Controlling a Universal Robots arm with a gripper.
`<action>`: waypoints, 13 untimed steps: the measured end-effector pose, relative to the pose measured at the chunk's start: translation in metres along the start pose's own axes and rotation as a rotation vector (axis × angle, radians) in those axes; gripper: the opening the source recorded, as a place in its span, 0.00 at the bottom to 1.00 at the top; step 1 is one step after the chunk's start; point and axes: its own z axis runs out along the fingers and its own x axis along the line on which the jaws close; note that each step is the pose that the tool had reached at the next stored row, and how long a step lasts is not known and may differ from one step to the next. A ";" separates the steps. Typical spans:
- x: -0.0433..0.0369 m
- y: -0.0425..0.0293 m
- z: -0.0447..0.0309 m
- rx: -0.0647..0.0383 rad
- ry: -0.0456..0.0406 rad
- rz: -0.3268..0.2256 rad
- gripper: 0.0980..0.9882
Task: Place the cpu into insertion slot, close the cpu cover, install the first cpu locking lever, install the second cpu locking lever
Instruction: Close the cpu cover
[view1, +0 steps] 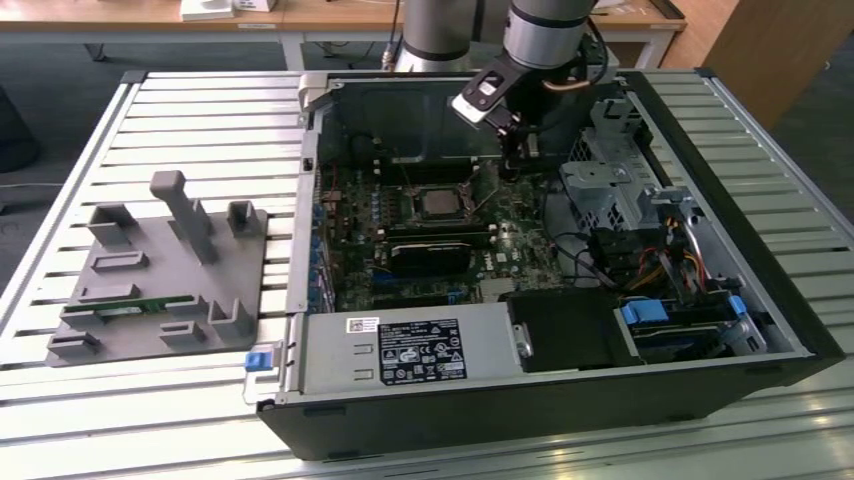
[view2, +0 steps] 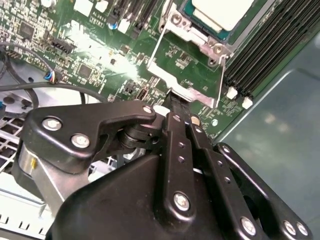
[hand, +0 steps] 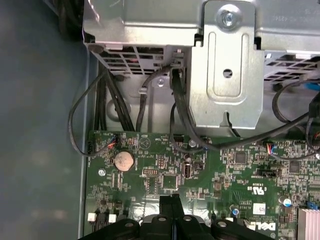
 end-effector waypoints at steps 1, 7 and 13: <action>0.0000 -0.0013 0.0001 0.000 0.0000 -0.001 0.01; 0.0002 -0.0082 0.0003 0.000 -0.0001 -0.005 0.01; 0.0004 -0.0183 0.0006 0.000 0.0002 -0.005 0.01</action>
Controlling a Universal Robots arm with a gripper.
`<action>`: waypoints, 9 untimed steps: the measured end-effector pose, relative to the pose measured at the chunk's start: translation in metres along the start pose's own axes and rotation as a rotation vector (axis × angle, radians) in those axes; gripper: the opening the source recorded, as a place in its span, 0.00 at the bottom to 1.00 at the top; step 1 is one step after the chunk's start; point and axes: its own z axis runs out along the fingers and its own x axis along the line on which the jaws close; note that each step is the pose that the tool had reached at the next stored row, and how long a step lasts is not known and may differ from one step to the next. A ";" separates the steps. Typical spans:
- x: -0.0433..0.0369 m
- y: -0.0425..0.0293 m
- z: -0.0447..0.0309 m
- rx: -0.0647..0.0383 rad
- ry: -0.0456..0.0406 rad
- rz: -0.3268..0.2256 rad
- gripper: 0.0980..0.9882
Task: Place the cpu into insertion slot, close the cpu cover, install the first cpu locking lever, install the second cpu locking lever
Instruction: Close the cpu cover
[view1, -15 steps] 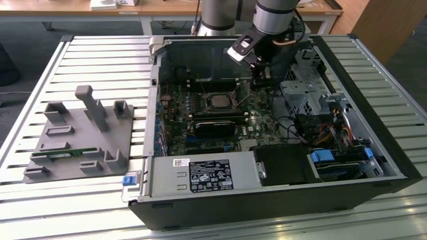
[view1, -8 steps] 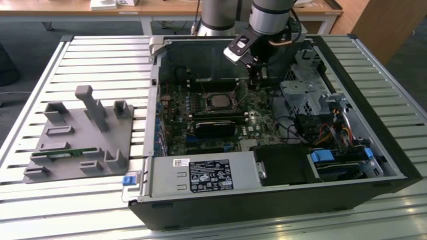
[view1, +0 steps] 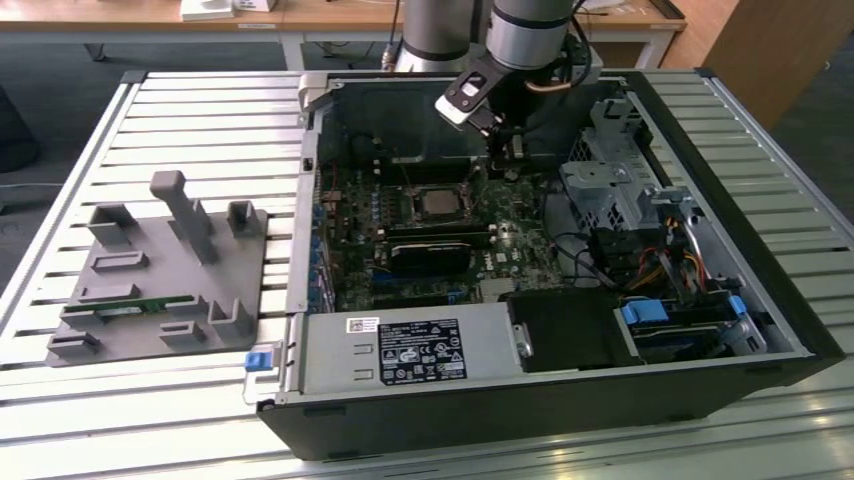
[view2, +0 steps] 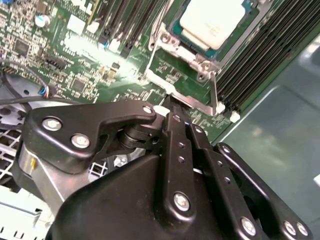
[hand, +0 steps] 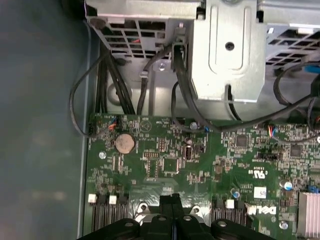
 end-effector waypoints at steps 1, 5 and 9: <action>0.0001 -0.0017 0.0001 0.000 0.0000 0.000 0.01; 0.0002 -0.0091 0.0004 0.000 -0.0001 0.000 0.01; 0.0004 -0.0158 0.0007 0.000 -0.0002 0.000 0.01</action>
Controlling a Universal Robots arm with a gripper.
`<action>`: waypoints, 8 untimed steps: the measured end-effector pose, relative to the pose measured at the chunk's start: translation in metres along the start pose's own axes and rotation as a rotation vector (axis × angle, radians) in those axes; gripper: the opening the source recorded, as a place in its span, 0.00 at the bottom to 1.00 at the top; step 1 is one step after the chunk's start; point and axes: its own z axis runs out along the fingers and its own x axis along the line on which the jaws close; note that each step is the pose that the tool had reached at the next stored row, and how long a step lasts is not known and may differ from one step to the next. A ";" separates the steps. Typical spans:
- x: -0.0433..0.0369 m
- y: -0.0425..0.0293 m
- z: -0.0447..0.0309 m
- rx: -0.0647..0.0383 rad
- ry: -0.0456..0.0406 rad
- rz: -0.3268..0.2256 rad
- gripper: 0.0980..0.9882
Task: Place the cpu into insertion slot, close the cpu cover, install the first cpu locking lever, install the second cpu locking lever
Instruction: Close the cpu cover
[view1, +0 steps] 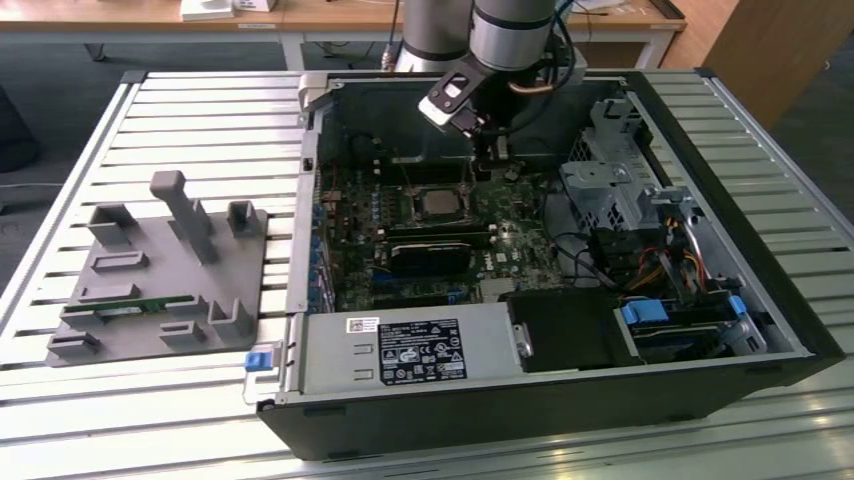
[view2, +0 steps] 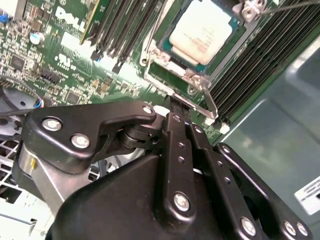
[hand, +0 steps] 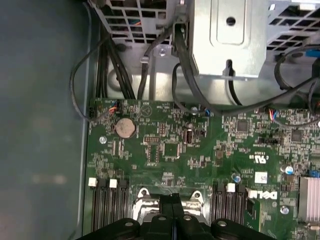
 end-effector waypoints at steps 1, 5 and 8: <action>0.0000 -0.0012 0.0001 0.000 0.0000 0.000 0.01; 0.0002 -0.0072 0.0004 0.000 0.0001 0.000 0.01; 0.0003 -0.0107 0.0008 0.000 -0.0001 0.000 0.01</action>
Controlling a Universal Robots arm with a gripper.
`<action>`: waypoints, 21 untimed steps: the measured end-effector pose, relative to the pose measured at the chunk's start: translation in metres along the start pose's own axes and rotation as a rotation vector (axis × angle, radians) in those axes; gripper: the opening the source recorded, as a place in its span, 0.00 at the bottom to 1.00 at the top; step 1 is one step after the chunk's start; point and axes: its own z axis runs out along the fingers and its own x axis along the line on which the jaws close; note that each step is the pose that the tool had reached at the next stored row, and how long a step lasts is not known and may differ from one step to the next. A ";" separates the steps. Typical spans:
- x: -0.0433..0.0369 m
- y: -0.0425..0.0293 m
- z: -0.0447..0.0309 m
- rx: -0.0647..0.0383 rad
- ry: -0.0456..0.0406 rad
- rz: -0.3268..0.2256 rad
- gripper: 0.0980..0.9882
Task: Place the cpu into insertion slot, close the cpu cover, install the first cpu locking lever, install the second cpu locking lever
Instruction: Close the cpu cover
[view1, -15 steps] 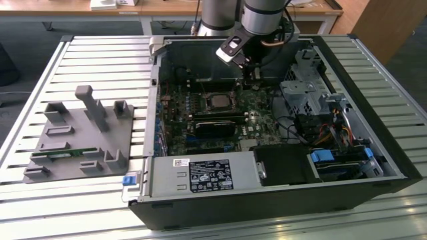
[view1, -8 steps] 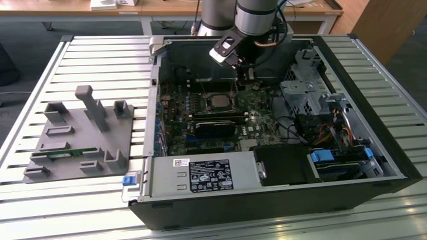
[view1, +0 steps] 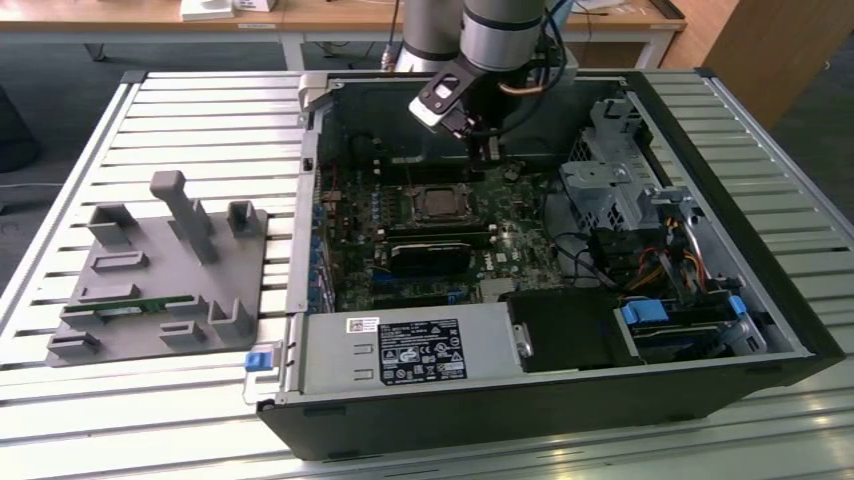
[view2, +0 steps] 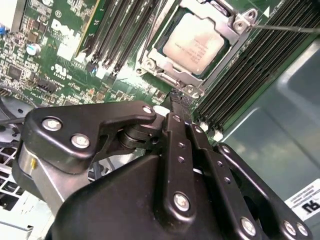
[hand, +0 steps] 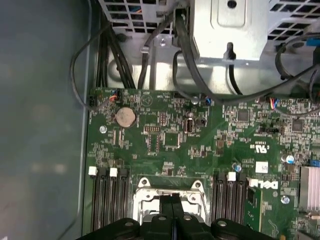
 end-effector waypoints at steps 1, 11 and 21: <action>0.0000 -0.0015 0.0002 0.000 0.0001 0.000 0.01; 0.0002 -0.0135 0.0030 0.000 -0.0001 0.000 0.01; 0.0006 -0.0276 0.0031 0.000 0.0001 0.000 0.01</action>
